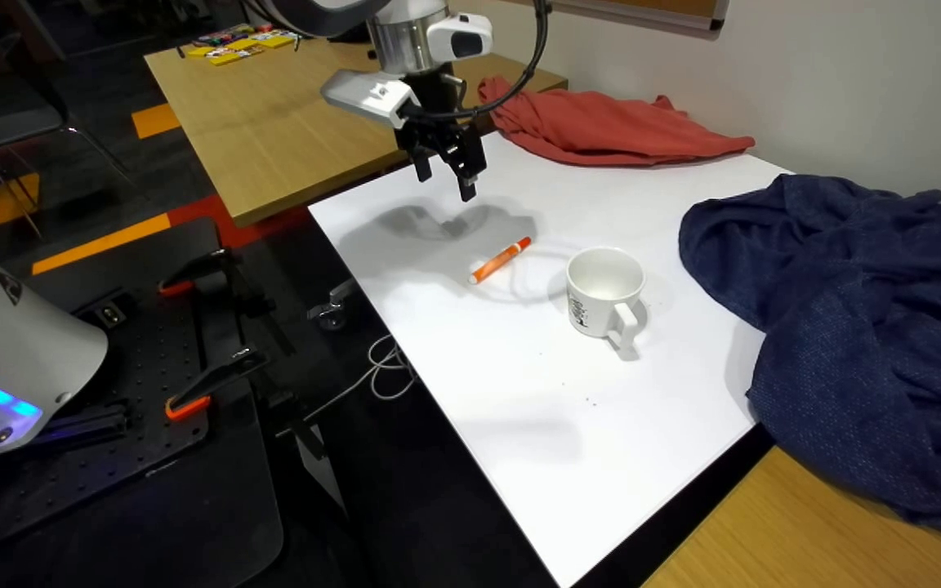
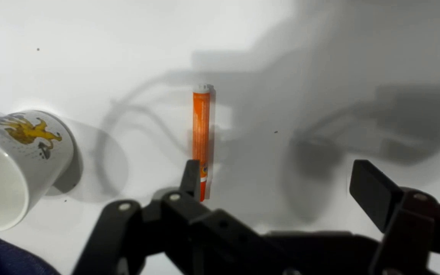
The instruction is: Put the marker in the mug
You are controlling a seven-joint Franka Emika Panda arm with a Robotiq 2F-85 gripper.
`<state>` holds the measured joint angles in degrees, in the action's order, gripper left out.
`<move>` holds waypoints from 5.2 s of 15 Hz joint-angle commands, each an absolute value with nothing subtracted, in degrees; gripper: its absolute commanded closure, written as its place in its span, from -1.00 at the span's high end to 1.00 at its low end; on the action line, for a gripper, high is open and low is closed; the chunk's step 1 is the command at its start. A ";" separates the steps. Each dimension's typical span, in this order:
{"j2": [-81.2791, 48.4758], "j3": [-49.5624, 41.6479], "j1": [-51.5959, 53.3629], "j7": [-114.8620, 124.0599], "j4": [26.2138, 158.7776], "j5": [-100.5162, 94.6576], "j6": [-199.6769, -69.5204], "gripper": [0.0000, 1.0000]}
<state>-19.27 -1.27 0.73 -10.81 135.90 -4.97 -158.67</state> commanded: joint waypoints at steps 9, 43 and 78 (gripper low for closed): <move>-31.85 0.53 -3.73 -11.88 123.84 -4.16 -157.65 1.00; -41.56 -0.39 -5.18 -9.49 113.71 -4.06 -152.03 -0.91; -36.26 -46.24 31.91 75.27 111.86 -32.19 -154.52 -0.91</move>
<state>-31.78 -40.49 26.15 64.52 113.84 -29.52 -156.69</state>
